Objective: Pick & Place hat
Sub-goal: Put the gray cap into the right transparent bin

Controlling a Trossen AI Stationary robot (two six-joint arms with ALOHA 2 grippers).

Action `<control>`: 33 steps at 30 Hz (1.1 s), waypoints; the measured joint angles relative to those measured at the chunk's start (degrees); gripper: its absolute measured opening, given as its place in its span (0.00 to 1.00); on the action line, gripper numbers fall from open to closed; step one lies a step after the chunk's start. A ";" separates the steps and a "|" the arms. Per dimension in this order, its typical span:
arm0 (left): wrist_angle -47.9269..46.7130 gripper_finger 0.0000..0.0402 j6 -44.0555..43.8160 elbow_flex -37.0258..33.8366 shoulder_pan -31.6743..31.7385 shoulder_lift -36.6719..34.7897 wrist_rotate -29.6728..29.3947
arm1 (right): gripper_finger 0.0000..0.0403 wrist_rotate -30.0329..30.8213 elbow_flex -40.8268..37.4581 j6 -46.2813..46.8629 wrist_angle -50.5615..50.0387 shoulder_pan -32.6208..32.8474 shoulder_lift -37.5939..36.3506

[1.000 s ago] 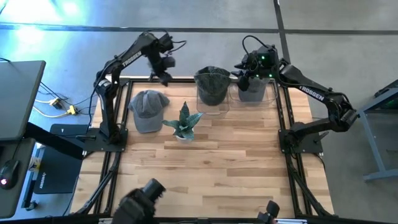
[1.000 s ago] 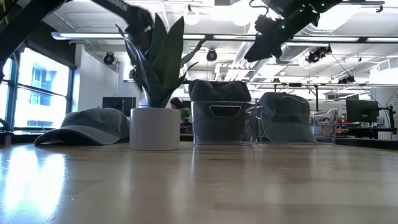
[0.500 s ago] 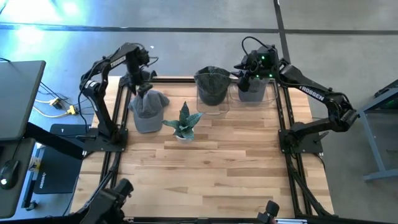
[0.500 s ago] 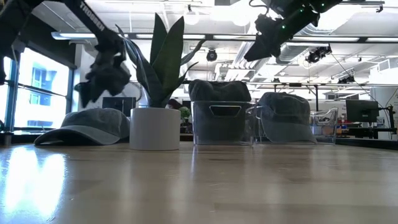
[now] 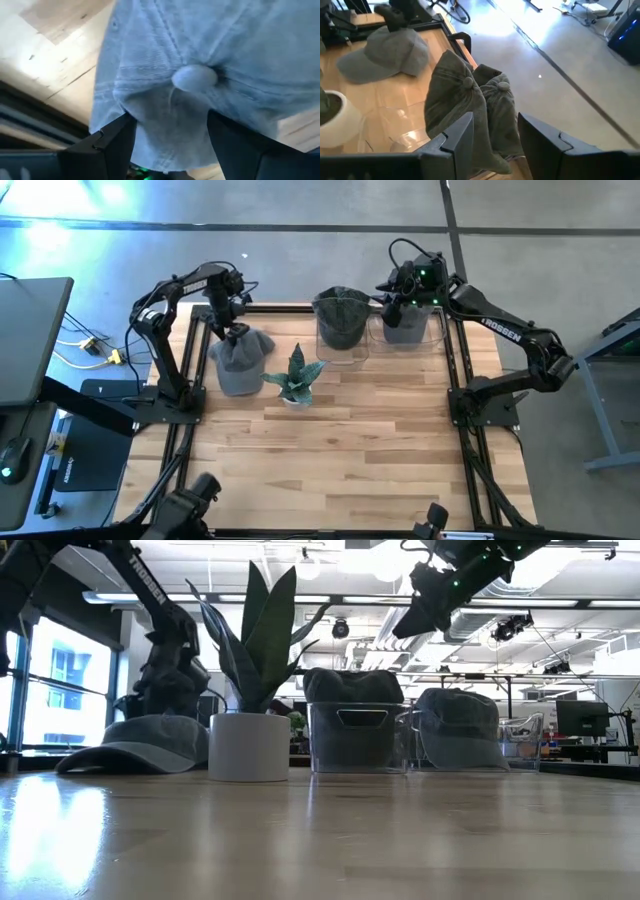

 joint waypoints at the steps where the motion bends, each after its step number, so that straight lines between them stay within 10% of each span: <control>1: 0.80 0.57 0.23 -0.92 -0.27 0.00 -0.05 | 0.37 -0.12 0.00 0.87 0.00 0.00 0.00; 12: -1.69 0.04 1.68 -2.70 -1.46 -0.77 8.85 | 0.36 -1.72 0.00 4.28 0.00 0.01 0.00; 25: -3.32 0.01 1.24 24.97 -5.22 -10.90 27.25 | 0.35 -1.13 0.00 3.97 0.93 -0.65 -4.94; 33: 25.20 0.01 -5.40 36.27 -15.57 -10.36 31.35 | 0.35 1.50 0.02 7.94 1.86 -0.98 -9.37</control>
